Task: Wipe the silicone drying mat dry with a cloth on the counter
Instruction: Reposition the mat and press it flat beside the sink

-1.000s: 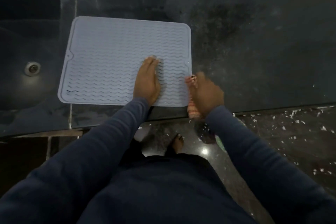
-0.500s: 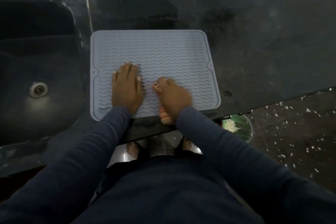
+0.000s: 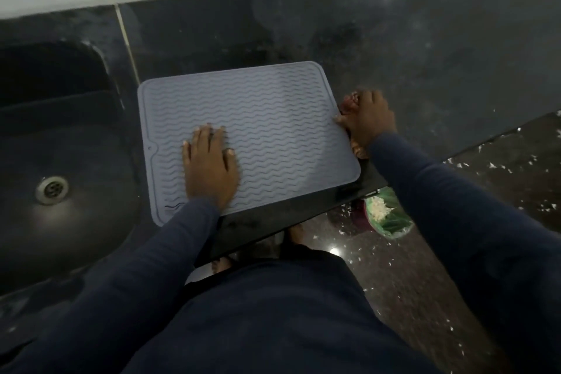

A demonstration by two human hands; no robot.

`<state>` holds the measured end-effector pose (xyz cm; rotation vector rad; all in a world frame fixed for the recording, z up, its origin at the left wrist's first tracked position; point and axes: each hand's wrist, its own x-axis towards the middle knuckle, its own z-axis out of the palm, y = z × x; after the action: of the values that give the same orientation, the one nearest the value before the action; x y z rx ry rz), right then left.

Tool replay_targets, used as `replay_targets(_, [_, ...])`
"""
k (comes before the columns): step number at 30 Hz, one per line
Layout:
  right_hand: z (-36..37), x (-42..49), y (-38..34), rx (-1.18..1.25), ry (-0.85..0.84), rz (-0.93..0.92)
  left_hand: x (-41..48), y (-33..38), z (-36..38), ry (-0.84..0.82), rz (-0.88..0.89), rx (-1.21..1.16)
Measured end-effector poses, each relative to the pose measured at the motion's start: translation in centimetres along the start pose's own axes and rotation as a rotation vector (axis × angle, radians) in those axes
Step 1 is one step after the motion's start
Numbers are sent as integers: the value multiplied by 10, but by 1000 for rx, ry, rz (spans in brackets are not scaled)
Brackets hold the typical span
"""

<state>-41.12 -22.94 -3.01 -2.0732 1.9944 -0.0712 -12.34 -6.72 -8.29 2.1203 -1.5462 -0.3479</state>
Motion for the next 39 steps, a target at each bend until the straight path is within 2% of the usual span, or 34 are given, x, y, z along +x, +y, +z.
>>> replay_targets(5, [16, 7, 19, 6, -69, 26, 4, -3, -7, 46, -73, -120])
replay_targets(7, [11, 10, 17, -56, -47, -33, 8, -9, -11, 79, -129, -91])
replay_targets(10, [3, 5, -4, 0, 121, -256, 14, -19, -25, 116, -327, 25])
replay_targets(12, [3, 2, -23, 95, 60, -301, 21, -23, -36, 156, -487, 45])
replay_targets(15, [6, 3, -47, 46, -182, -147, 35, -23, -52, 201, -699, -26])
replay_targets(19, [4, 8, -67, -64, -272, 2, 46, -35, -65, 140, -840, -96])
replay_targets(22, [5, 10, -68, -68, -275, 84, 49, -44, -69, 90, -834, -98])
replay_targets(26, [8, 14, -62, 115, -220, 123, 51, -50, -80, 29, -806, -130])
replay_targets(29, [9, 13, -59, 299, -165, 184, 47, -43, -84, 14, -743, -31])
replay_targets(31, [8, 13, -57, 317, -167, 215, 42, -37, -82, 12, -648, 53])
replay_targets(33, [2, 15, -58, 307, -169, 157, 38, -32, -84, 52, -554, 50])
replay_targets(39, [-66, 37, -92, 339, -115, -118, 54, 0, -121, 240, -288, -224])
